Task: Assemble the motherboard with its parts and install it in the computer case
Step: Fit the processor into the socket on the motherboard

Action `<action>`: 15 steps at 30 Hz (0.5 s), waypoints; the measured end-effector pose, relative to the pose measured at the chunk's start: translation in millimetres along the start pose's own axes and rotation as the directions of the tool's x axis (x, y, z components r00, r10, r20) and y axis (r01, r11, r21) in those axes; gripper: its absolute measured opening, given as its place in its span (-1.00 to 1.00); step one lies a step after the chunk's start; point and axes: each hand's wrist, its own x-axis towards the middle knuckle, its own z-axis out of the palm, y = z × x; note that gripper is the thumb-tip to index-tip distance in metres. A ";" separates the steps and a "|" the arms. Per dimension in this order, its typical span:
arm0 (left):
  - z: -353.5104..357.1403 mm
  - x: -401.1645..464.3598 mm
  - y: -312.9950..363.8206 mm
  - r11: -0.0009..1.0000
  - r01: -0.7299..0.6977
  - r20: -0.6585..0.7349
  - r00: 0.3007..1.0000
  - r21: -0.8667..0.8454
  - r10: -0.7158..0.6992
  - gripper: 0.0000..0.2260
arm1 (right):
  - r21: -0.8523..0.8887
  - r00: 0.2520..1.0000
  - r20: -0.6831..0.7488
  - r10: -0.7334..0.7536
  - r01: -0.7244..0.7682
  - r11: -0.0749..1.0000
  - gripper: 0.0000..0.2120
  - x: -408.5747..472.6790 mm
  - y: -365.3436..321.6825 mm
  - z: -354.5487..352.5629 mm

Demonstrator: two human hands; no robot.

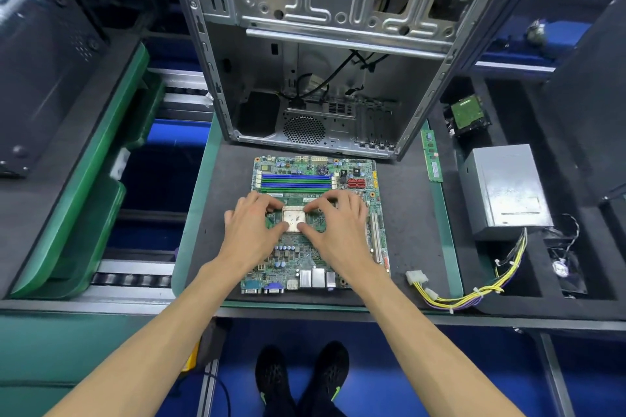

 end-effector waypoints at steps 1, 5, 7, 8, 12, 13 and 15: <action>-0.3 -0.6 -0.1 1.000 -0.004 -0.002 1.000 0.002 0.004 -0.74 | -0.003 1.000 0.000 -0.006 0.006 1.000 -0.71 -0.2 0.1 -0.8; -1.2 -7.3 -3.3 0.993 -0.104 -0.025 0.994 0.049 0.106 -0.70 | -0.018 0.997 0.028 -0.076 0.076 0.997 -0.68 -1.5 6.7 -5.2; -2.0 -9.8 -4.4 0.962 -0.219 -0.001 0.975 0.162 0.222 -0.61 | -0.029 0.990 0.061 -0.125 0.127 0.991 -0.62 -2.4 12.1 -7.8; -2.6 -8.9 -4.0 0.944 -0.261 0.019 0.965 0.203 0.263 -0.58 | -0.046 0.986 0.079 -0.148 0.152 0.987 -0.58 -2.9 14.5 -8.7; -4.8 -3.6 1.9 0.931 -0.276 0.070 0.961 0.239 0.267 -0.61 | -0.064 0.980 0.096 -0.173 0.179 0.982 -0.54 -3.1 18.7 -9.7; -4.7 -3.2 2.5 0.935 -0.264 0.064 0.964 0.235 0.257 -0.63 | -0.056 0.981 0.090 -0.173 0.178 0.982 -0.55 -3.1 18.8 -9.4; -5.6 -2.1 4.3 0.955 -0.216 0.049 0.976 0.205 0.211 -0.64 | -0.054 0.981 0.082 -0.176 0.180 0.982 -0.56 -3.4 19.2 -9.2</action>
